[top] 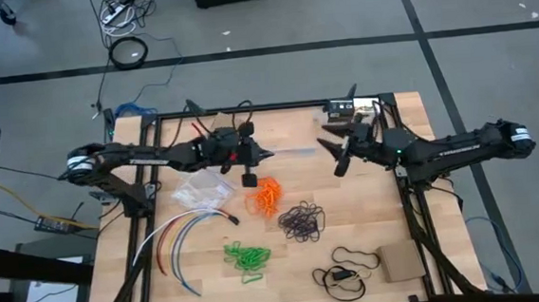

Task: Sort rubber bands
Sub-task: Open the transparent zip bag

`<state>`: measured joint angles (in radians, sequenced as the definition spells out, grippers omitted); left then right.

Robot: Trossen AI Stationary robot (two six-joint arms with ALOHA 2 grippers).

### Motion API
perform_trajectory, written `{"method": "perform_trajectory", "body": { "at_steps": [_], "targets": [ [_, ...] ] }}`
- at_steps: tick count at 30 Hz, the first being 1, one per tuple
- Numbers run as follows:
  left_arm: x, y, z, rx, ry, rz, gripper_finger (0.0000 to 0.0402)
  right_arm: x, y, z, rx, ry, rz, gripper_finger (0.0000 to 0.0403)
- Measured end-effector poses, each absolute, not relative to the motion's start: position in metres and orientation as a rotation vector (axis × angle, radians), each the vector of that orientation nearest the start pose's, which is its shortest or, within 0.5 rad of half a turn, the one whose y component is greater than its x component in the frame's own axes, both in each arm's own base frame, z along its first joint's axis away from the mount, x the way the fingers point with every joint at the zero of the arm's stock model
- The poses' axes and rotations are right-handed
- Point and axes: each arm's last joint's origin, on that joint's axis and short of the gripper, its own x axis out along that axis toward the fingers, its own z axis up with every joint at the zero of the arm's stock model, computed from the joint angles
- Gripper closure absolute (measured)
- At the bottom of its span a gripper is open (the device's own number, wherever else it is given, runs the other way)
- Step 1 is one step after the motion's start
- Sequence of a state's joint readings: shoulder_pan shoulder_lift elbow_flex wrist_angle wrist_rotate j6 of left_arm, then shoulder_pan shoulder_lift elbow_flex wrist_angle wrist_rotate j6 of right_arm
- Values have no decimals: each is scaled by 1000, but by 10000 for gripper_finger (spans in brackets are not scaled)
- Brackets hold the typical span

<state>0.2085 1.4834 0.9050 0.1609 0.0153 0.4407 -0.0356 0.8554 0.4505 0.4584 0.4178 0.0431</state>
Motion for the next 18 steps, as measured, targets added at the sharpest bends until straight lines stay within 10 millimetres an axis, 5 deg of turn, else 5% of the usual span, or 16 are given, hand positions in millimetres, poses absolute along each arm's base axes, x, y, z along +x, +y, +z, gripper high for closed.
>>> {"method": "perform_trajectory", "body": {
  "at_steps": [7,12,18],
  "targets": [
    [324,64,254,444,681,19,400,227,-23,292,63,208,-332,214],
    [329,63,268,480,696,39,401,259,-25,311,85,380,-276,221],
    [330,60,272,497,719,58,401,288,-25,301,138,526,-224,225]
  ]
}}
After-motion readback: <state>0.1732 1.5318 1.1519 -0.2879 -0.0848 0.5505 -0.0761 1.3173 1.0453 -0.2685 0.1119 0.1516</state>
